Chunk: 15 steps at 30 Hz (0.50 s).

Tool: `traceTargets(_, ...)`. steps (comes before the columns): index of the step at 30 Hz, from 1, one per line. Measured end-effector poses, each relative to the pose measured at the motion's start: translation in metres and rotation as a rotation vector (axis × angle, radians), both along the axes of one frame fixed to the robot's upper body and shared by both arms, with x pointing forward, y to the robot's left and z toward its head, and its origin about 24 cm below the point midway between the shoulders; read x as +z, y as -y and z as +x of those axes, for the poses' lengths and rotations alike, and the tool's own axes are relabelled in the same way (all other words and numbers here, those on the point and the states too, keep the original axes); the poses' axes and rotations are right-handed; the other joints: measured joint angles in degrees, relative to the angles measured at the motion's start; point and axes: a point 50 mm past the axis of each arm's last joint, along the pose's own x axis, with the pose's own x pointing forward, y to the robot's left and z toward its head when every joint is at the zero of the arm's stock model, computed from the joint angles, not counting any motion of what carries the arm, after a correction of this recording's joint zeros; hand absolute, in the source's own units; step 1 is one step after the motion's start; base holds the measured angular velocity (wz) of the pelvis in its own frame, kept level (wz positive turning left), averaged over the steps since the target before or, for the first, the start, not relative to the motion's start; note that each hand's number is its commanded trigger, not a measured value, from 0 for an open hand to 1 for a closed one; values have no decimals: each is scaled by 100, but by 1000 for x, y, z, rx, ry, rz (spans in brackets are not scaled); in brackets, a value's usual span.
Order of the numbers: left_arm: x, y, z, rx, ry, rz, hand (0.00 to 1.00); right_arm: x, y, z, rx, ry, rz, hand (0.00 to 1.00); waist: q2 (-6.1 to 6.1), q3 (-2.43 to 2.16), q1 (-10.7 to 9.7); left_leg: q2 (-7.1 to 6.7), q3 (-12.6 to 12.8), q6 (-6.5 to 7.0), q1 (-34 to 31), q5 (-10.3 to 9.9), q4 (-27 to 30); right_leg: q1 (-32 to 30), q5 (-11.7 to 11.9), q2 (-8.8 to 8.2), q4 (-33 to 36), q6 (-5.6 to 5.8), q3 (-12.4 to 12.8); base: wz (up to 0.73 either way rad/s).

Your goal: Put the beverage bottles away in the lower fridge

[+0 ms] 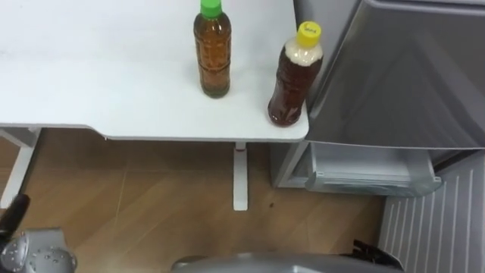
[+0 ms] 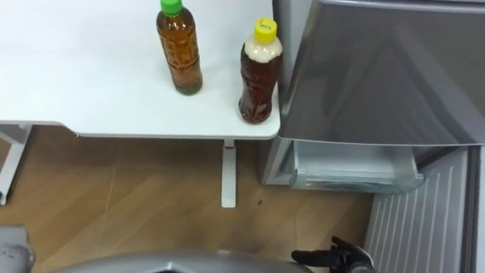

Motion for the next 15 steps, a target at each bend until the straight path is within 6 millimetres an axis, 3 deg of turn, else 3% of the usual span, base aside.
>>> traceTargets(3,31,0,14,-45,41,155,0,0,-1,2,0,9,0,0,41,-12,-38,-4,-18,1,25,1,1,28,0,-4,-1,0,-9,1)
traceTargets(9,108,9,39,-173,108,611,0,0,-2,1,3,15,18,0,12,-3,-103,-6,-40,-4,46,9,-2,116,0,-10,-3,0,-65,2)
traceTargets(15,142,25,51,-310,238,744,0,0,-4,5,13,25,54,0,-25,29,-241,-32,-129,10,33,22,-8,136,0,-40,-56,3,-139,7)
